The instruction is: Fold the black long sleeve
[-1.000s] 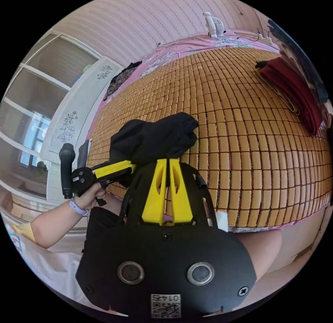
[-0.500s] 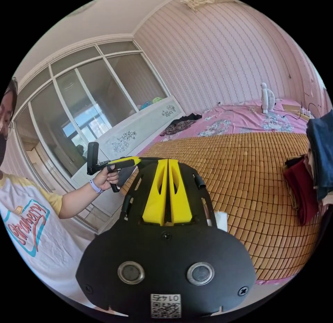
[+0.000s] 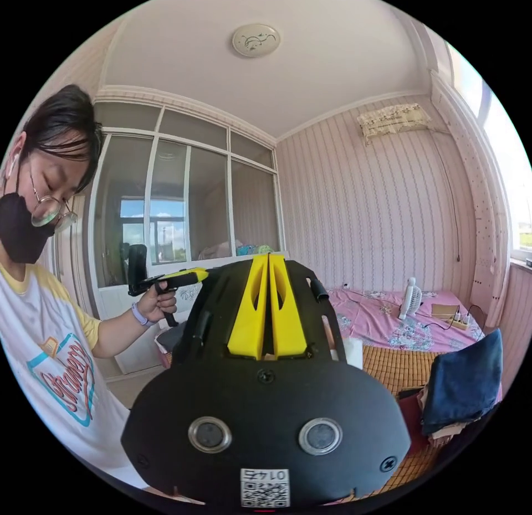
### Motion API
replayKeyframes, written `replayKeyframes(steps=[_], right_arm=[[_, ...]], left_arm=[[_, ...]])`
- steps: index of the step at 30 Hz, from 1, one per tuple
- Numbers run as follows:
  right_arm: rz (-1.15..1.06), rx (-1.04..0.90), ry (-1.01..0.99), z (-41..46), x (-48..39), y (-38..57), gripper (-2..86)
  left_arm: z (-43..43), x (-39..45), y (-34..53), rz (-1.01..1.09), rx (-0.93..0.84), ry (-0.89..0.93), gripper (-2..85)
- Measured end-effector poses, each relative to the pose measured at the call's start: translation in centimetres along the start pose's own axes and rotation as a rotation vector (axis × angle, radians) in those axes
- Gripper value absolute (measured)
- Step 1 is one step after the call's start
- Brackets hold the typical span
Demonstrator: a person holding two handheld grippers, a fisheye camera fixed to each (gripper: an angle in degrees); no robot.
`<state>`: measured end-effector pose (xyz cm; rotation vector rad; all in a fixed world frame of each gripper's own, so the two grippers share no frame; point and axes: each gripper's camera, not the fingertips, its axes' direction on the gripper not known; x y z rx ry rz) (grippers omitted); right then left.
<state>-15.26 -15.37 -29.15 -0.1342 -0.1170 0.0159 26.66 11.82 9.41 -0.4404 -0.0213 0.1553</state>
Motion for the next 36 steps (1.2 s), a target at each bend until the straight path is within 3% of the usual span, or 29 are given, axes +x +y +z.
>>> replayKeyframes(steps=[6, 11, 14, 19, 22, 24, 26, 32, 36], right_arm=[[-0.134, 0.025, -0.05, -0.6, -5.9, -2.7, -0.4], [-0.085, 0.041, -0.111, 1.3, -5.3, -3.5, -0.4], [-0.128, 0.02, -0.025, 3.7, -5.1, -3.6, -0.4], [0.061, -0.118, 0.171, 10.4, 3.3, 0.1, -0.3], [0.226, -0.317, 0.377, 15.0, 12.2, 7.0, 0.2], [0.271, -0.47, 0.562, 16.8, 16.8, 14.4, 1.2], [0.291, -0.569, 0.586, 16.9, 18.2, 19.8, 3.0], [0.47, -0.918, 0.281, 20.5, 13.6, 37.4, 11.1], [0.385, -1.031, 0.099, 27.2, 5.9, 43.9, 12.4]], left_arm=[[-5.4, 1.1, -0.6, -0.007, 0.089, -0.055, -0.8], [-6.4, 1.6, -3.5, 0.067, 0.099, -0.13, -0.7], [-1.8, 0.1, -5.3, 0.106, 0.015, -0.156, -0.4], [11.9, -6.3, -3.0, -0.126, -0.185, -0.06, 3.9], [17.5, -9.2, 3.0, -0.262, -0.339, -0.218, 7.4], [18.0, -9.8, 9.9, -0.346, -0.384, -0.168, 7.7], [17.3, -9.0, 15.9, -0.383, -0.437, -0.127, 7.6], [15.3, -2.3, 36.8, -0.573, -0.846, -0.11, 7.4], [18.2, 4.0, 42.9, -0.544, -1.051, -0.091, 9.0]])
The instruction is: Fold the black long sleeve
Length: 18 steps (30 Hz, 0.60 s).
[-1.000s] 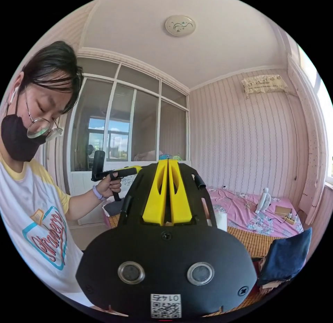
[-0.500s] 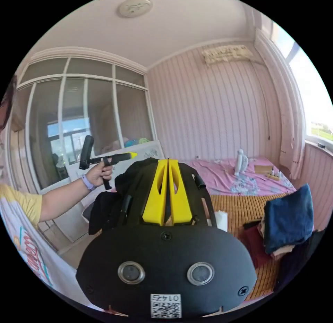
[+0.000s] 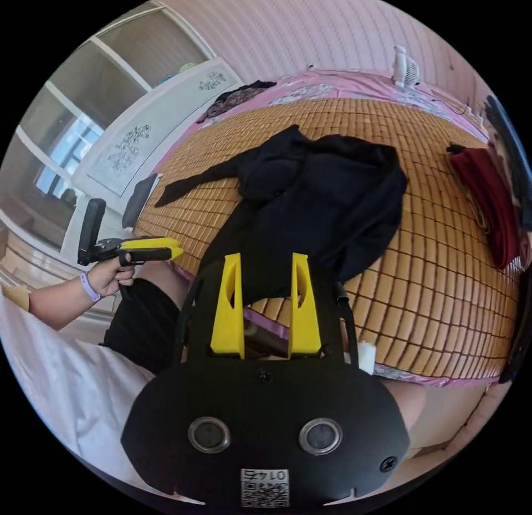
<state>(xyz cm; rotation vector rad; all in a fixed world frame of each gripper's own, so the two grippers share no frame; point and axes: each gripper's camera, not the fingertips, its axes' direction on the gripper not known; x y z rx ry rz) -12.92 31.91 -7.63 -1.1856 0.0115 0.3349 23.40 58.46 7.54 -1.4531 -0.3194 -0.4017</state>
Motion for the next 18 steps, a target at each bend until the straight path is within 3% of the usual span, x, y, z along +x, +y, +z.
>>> replayKeyframes(steps=[3, 5, 7, 10, 13, 16, 18], right_arm=[[-0.082, -0.132, 0.084, 5.7, -2.4, -0.6, 10.6], [-0.152, -0.13, 0.188, 6.5, -3.0, -0.5, 8.1], [-0.167, -0.175, 0.168, 6.2, -2.7, -1.0, 4.2], [-0.133, -0.058, 0.062, 0.8, -1.3, -1.2, 0.1], [-0.117, 0.106, 0.112, -6.4, 1.0, 0.0, -0.1], [-0.019, 0.221, 0.285, -12.5, 5.8, 2.0, 0.3], [0.174, 0.317, 0.469, -16.7, 11.0, 4.5, 1.2]], left_arm=[[2.1, 2.2, -0.2, 0.013, -0.021, -0.061, 8.3], [2.8, 3.2, -0.7, 0.052, -0.058, -0.074, 7.9], [3.1, 4.1, -0.8, 0.093, -0.072, -0.102, 7.4], [3.0, 4.7, -0.1, 0.088, -0.051, -0.087, 7.5], [1.5, 6.1, 1.2, 0.121, 0.024, -0.031, 8.0], [1.0, 8.5, 2.0, 0.182, 0.054, -0.051, 8.5], [2.2, 9.5, 1.8, 0.161, 0.03, -0.069, 10.3]])
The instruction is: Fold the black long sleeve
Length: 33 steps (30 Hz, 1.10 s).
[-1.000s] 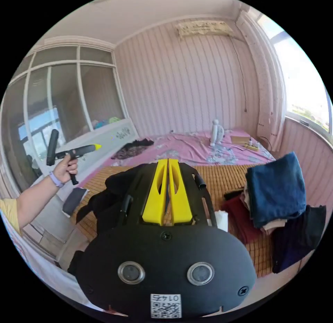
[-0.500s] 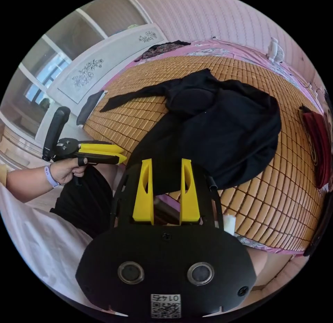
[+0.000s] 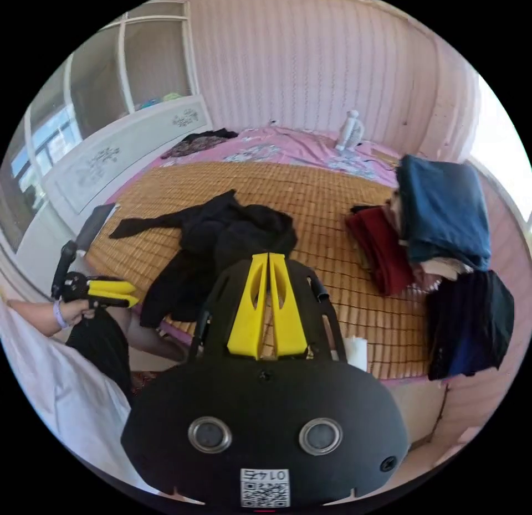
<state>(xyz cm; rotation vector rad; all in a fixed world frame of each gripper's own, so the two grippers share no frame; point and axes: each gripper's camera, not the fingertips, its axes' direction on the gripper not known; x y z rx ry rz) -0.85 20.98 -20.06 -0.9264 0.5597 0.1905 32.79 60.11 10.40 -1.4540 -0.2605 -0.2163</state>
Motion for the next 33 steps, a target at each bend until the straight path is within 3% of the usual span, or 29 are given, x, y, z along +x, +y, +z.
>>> replayKeyframes(steps=[2, 5, 10, 12, 16, 19, 21, 24, 29, 33], right_arm=[[0.111, -0.006, 0.09, -0.7, 3.7, 0.9, 3.0], [0.176, -0.033, 0.057, -1.0, 4.9, 3.4, 8.7], [-0.043, -0.154, -0.138, 3.3, -4.9, 8.4, 10.2], [-0.249, -0.203, -0.311, 5.8, -12.4, 10.6, 10.9], [-0.402, -0.265, -0.341, 9.6, -19.7, 12.5, 11.1], [-0.44, -0.375, -0.252, 13.6, -21.4, 13.4, 8.3], [-0.459, -0.37, -0.259, 13.5, -20.5, 13.3, 2.5], [-0.427, -0.317, -0.234, 10.3, -16.8, 13.1, 0.3], [-0.278, -0.334, -0.17, 5.9, -7.7, 15.0, 0.2], [-0.145, -0.439, -0.099, 7.3, -2.7, 17.8, 1.5]], left_arm=[[1.8, 0.1, -0.4, -0.033, -0.063, 0.003, 10.6], [3.8, 0.5, -0.5, -0.015, -0.126, -0.021, 8.4], [2.5, 0.5, 0.5, -0.007, -0.076, -0.048, 1.5], [0.6, -0.4, 1.0, -0.037, -0.024, 0.029, -0.5], [-2.5, -1.9, 1.3, -0.078, 0.063, 0.065, -0.9], [-4.2, -3.0, 1.3, -0.101, 0.116, 0.072, -1.0], [-5.0, -3.9, 1.0, -0.123, 0.138, 0.073, -1.0], [-5.8, -5.2, 0.6, -0.148, 0.169, 0.094, -1.0], [-4.4, -7.0, 0.3, -0.204, 0.128, 0.193, -1.0], [-1.0, -6.9, 1.5, -0.24, 0.028, 0.225, -1.0]])
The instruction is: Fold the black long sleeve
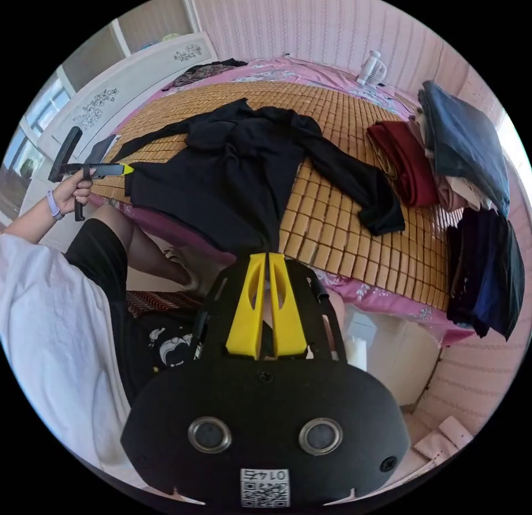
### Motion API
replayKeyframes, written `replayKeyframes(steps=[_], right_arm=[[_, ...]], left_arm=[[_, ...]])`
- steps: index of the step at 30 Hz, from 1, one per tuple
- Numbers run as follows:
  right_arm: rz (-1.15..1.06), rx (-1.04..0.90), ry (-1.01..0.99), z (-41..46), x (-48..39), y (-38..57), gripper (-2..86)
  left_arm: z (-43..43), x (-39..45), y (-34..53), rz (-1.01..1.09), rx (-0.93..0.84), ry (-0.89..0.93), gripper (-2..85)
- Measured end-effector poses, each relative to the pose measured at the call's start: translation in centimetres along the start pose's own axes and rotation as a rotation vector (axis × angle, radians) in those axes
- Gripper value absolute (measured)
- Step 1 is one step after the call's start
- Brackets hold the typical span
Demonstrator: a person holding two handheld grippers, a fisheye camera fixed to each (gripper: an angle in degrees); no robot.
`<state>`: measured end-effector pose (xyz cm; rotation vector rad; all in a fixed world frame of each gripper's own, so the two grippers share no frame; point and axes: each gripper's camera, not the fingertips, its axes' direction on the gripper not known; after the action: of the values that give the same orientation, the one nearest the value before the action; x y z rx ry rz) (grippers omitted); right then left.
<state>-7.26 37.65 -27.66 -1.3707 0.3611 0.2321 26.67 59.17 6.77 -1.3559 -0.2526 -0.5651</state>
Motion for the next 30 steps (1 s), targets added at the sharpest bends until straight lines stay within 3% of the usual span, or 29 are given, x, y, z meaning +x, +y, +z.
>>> replayKeyframes(steps=[5, 11, 15, 23, 30], right_arm=[[0.146, -0.007, -0.066, 1.7, 2.9, -0.9, 7.0], [0.154, -0.045, -0.107, 5.1, 3.3, -4.9, 10.4], [0.14, -0.018, -0.118, 5.3, 3.5, -6.7, 10.9], [0.148, -0.106, -0.157, 7.8, 3.6, -9.6, 10.9], [0.136, -0.206, -0.177, 9.8, 3.9, -12.4, 10.5]], left_arm=[[0.7, -0.8, 1.3, -0.044, -0.037, -0.028, -1.0], [-1.2, -1.2, 0.9, -0.037, -0.012, -0.073, -1.0], [-4.2, -3.7, 0.6, -0.176, 0.107, -0.056, -0.9], [-3.7, -4.6, -2.1, -0.203, 0.021, -0.063, 1.9], [-5.5, -2.8, -3.4, 0.015, -0.046, -0.218, 7.7]])
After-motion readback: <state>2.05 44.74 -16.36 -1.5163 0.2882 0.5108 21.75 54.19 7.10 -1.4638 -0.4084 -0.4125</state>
